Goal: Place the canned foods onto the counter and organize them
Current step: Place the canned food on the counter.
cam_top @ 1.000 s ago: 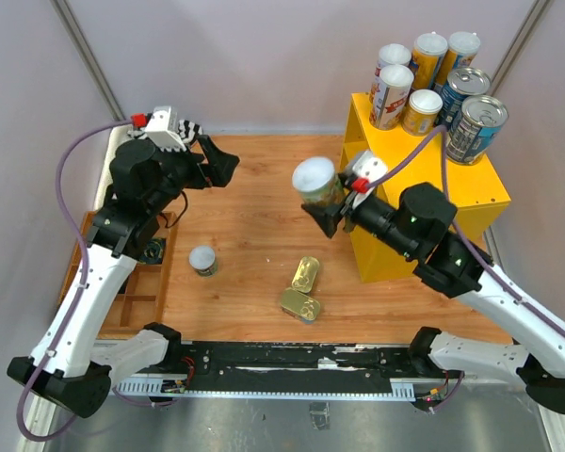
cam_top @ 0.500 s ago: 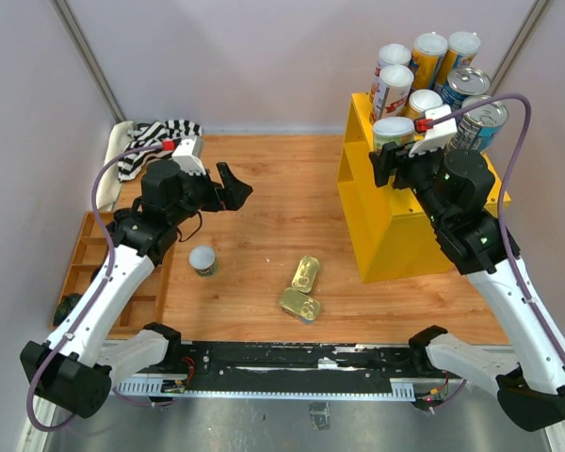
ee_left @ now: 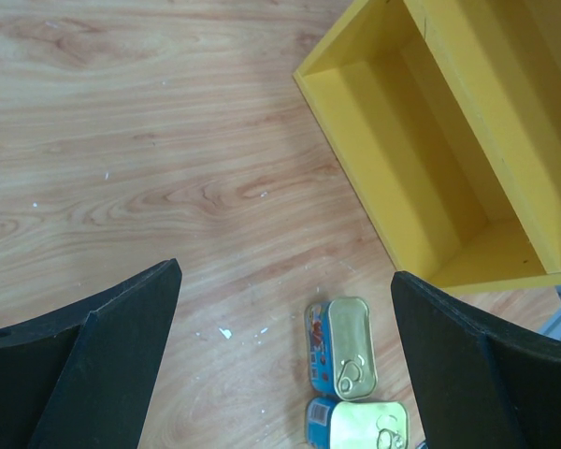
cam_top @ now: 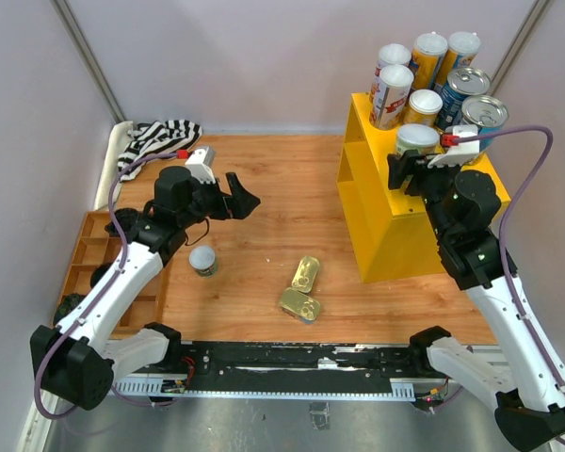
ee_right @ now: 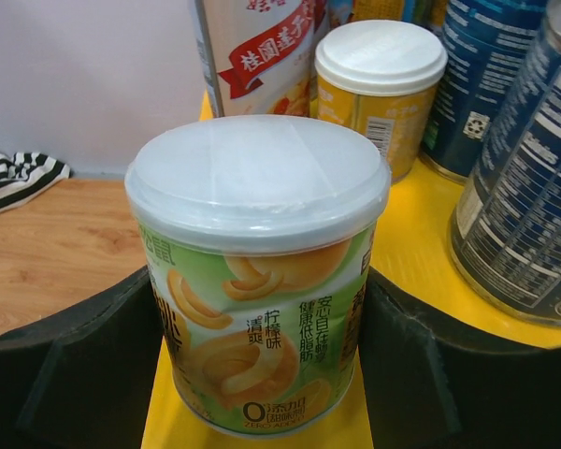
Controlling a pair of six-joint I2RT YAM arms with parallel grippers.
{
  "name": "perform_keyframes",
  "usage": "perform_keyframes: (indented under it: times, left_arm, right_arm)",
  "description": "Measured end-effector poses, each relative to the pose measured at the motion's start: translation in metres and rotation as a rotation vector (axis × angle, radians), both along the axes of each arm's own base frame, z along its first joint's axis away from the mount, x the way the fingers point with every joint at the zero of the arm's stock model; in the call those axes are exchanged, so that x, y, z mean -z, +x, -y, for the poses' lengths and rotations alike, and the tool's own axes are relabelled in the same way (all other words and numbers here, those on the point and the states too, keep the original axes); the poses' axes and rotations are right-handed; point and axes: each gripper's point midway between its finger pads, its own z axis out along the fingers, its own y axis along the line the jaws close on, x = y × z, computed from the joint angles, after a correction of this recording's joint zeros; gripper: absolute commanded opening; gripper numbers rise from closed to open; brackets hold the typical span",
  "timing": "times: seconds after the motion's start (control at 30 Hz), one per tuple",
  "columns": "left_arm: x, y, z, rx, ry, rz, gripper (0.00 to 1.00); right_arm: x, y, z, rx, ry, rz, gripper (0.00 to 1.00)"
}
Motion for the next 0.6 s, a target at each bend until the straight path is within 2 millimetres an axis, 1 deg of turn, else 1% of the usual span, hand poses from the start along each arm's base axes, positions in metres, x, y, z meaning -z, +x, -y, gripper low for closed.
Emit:
perform_keyframes:
  times: [0.07,0.1,0.13,0.17,0.23,0.27,0.47,0.6]
  left_arm:
    - [0.005,0.001,0.002,0.009,-0.001,-0.015,1.0]
    - [0.006,0.001,0.003,0.015,-0.002,-0.02,0.99]
    - [0.008,0.001,0.004,0.019,-0.002,-0.025,0.99]
    - [0.009,0.001,0.005,0.024,-0.003,-0.03,0.99]
    - [0.012,0.002,0.007,0.031,-0.005,-0.037,0.99]
    - [0.012,0.003,0.008,0.036,-0.009,-0.039,0.99]
    - [0.013,0.006,0.013,0.05,-0.025,-0.043,0.98]
    - [0.012,0.006,0.014,0.055,-0.031,-0.04,0.98]
  right_arm:
    - [0.002,0.0,0.005,0.024,0.022,0.021,0.78]
    - [0.002,0.0,0.008,0.035,0.033,0.032,0.9]
    - [0.003,-0.001,0.011,0.045,0.042,0.038,0.98]
    - [0.007,-0.001,0.014,0.059,0.044,0.036,0.99]
    - [0.023,-0.001,0.018,0.079,0.037,-0.002,0.98]
    - [0.027,-0.001,0.019,0.087,0.033,-0.015,0.98]
    - [0.028,0.0,0.016,0.074,0.032,-0.019,0.99]
    - [0.026,-0.008,0.013,0.042,0.052,-0.021,0.96]
